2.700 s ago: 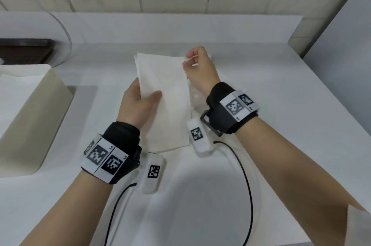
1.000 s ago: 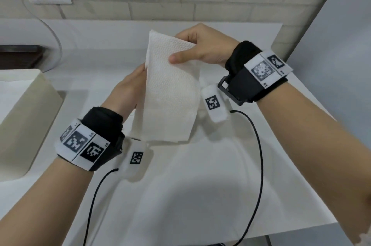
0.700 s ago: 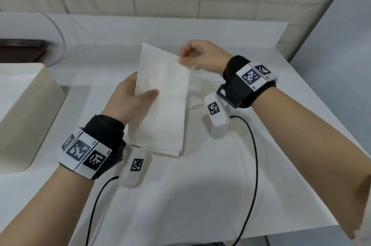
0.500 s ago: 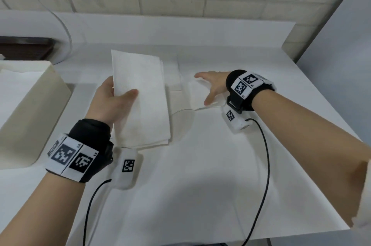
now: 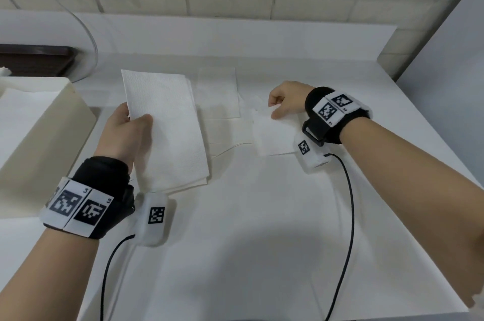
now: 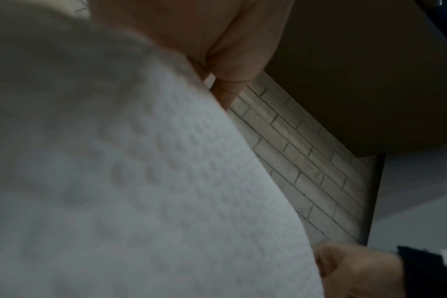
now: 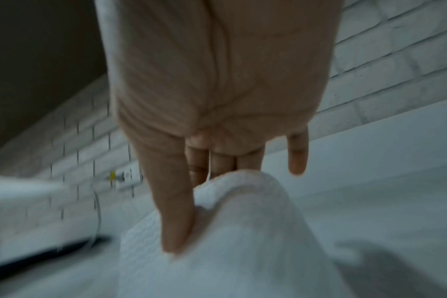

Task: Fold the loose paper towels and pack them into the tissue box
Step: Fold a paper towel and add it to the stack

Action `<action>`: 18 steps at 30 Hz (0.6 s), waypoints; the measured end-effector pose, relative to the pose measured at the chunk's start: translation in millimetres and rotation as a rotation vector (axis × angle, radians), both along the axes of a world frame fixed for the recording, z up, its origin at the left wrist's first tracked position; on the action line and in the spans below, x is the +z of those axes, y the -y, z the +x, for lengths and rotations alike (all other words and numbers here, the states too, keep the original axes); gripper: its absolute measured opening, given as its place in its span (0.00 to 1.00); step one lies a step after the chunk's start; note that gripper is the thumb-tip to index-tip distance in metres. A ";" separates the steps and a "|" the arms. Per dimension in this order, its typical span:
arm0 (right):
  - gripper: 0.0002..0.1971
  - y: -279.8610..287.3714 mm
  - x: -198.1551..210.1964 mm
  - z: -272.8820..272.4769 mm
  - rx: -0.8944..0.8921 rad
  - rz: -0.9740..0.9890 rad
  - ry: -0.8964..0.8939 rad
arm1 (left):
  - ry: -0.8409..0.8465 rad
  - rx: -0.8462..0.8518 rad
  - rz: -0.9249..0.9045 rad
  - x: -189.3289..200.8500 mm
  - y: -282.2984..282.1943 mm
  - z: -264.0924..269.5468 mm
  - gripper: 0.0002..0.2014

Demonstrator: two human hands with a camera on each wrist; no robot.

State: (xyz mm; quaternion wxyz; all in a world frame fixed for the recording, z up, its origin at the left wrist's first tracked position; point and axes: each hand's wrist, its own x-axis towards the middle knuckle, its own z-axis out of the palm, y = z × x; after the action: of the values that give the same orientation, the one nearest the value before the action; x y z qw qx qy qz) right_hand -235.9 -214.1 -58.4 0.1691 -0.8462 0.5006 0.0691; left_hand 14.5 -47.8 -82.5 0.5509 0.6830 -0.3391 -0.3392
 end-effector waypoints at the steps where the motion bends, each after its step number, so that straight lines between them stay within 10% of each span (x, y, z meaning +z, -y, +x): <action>1: 0.07 -2.0 7.6 -1.6 0.025 0.029 0.049 | -0.001 0.006 -0.002 0.8 1.2 0.1 0.11; 10: 0.07 -49.6 68.9 20.2 0.016 0.552 1.155 | -0.021 0.043 -0.068 13.8 14.3 -21.9 0.07; 18: 0.24 -72.0 41.3 89.0 -0.272 0.236 0.887 | -0.124 -0.027 -0.132 27.7 9.9 -54.5 0.08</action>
State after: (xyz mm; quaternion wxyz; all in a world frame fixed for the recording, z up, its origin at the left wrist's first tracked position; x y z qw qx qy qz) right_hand -146.9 -142.1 -17.2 0.4688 -0.6958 0.4752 -0.2650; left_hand -40.0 -57.7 -54.8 0.6100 0.6183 -0.3352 -0.3651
